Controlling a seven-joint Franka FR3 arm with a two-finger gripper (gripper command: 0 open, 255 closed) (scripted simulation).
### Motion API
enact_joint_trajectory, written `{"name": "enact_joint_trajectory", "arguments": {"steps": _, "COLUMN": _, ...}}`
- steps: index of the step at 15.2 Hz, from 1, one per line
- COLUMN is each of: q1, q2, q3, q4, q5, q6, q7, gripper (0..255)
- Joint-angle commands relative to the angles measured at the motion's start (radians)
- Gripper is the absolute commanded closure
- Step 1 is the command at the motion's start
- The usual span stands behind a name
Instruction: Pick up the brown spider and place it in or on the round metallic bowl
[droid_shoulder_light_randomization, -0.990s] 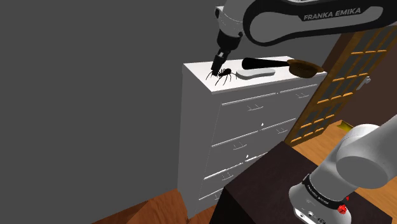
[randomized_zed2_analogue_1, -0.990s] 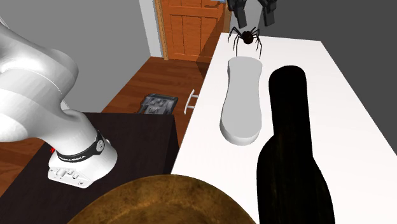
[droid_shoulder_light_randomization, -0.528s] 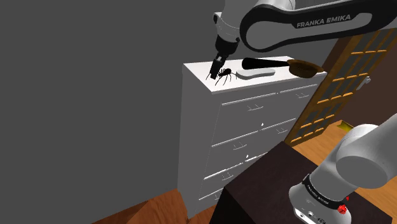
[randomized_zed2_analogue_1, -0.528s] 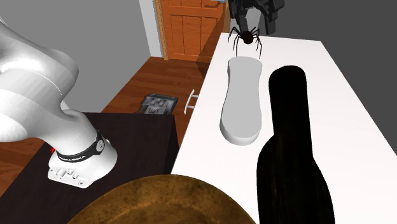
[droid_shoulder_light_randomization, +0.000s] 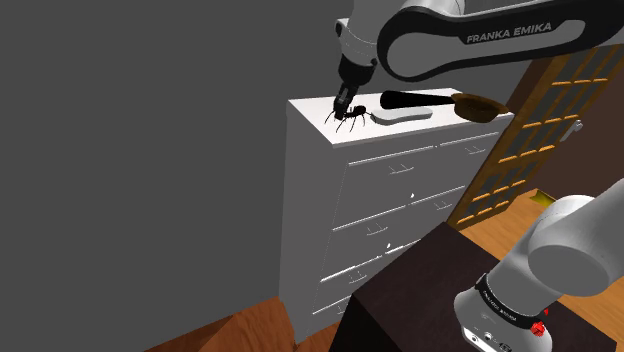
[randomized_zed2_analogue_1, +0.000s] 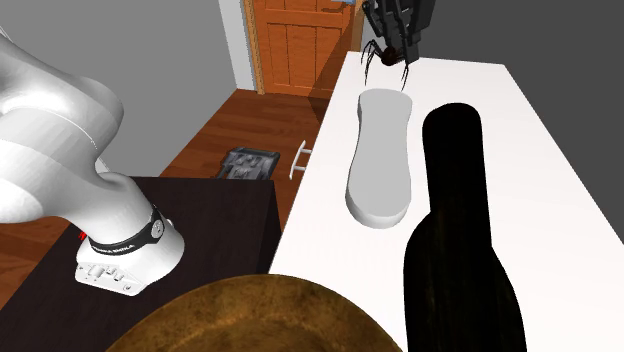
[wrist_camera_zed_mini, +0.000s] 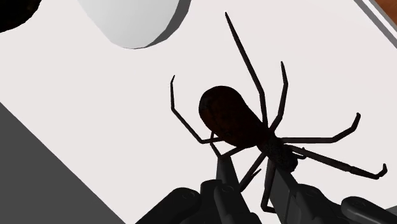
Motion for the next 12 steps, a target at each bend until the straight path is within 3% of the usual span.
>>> {"name": "enact_joint_trajectory", "arguments": {"steps": 1, "q1": 0.000, "q2": 0.001, "q3": 0.001, "q4": -0.001, "q5": 0.000, "q6": -0.001, "q7": 0.000, "gripper": 255}}
{"name": "enact_joint_trajectory", "arguments": {"steps": 6, "q1": 0.000, "q2": 0.001, "q3": 0.000, "q4": -0.002, "q5": 0.000, "q6": 0.000, "q7": 0.000, "gripper": 255}}
{"name": "enact_joint_trajectory", "arguments": {"steps": 12, "q1": 0.001, "q2": -0.002, "q3": -0.002, "q4": 0.075, "q5": 0.011, "q6": -0.076, "q7": -0.024, "gripper": 255}}
